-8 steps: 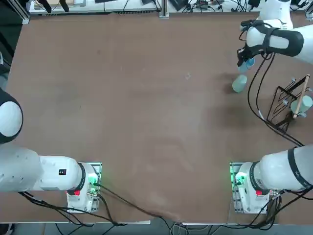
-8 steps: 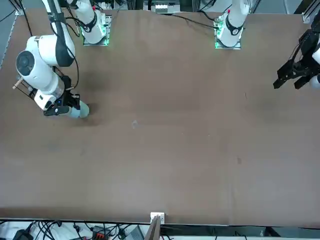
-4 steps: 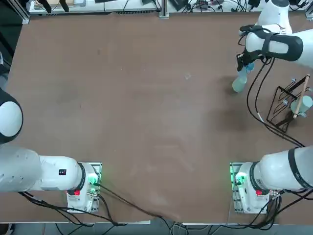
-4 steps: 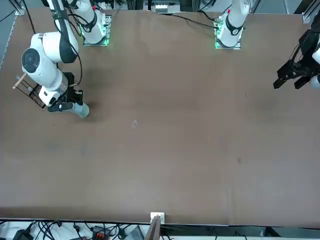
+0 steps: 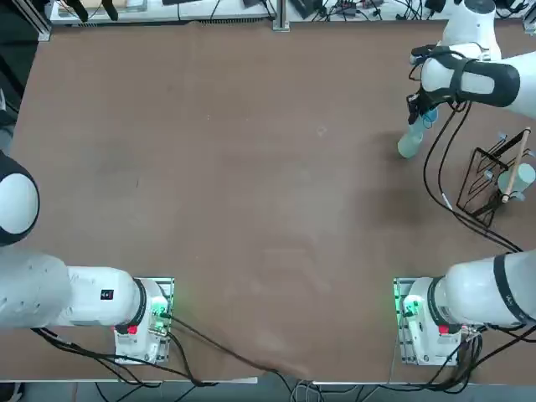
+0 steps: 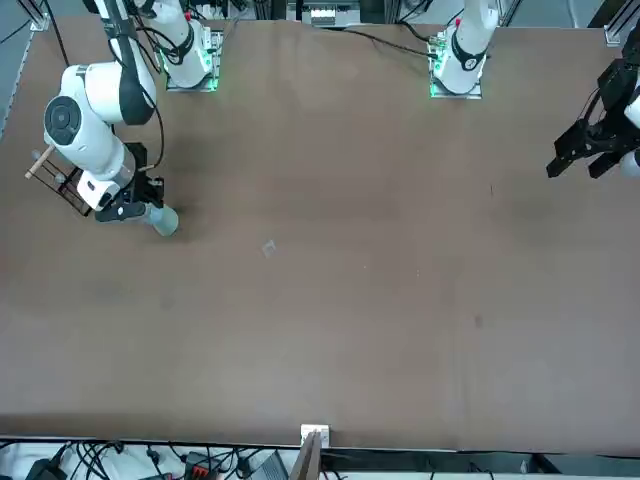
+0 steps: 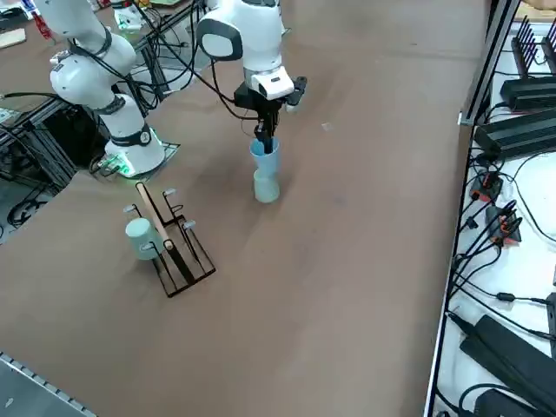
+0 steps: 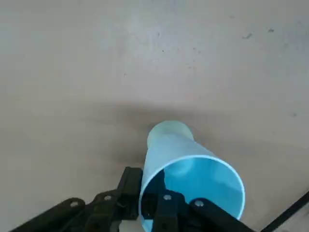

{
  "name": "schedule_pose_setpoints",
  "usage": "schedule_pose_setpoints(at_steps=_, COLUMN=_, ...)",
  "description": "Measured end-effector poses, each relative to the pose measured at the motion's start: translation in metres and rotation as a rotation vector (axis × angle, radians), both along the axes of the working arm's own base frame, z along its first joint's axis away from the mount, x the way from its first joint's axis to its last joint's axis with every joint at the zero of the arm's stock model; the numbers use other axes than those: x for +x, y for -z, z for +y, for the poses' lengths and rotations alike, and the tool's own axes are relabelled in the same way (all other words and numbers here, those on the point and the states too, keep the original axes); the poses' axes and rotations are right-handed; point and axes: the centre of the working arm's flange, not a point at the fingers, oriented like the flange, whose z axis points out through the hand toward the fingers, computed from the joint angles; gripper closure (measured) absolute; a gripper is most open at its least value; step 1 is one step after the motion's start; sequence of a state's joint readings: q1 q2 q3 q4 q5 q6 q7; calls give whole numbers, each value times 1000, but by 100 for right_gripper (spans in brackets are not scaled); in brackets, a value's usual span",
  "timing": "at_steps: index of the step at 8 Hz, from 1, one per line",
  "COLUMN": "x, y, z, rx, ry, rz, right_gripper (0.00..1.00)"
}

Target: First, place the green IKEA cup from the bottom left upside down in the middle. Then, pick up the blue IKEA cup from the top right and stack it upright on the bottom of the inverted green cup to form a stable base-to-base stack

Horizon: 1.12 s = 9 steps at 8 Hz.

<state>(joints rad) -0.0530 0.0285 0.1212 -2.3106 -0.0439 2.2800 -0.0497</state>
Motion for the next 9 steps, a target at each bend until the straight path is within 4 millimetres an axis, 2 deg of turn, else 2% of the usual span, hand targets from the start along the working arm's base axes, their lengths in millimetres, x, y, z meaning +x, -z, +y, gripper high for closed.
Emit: schedule_pose_setpoints(at_steps=9, x=-4, y=12, z=-2, rx=-12, ry=-8, rz=27, right_gripper=93)
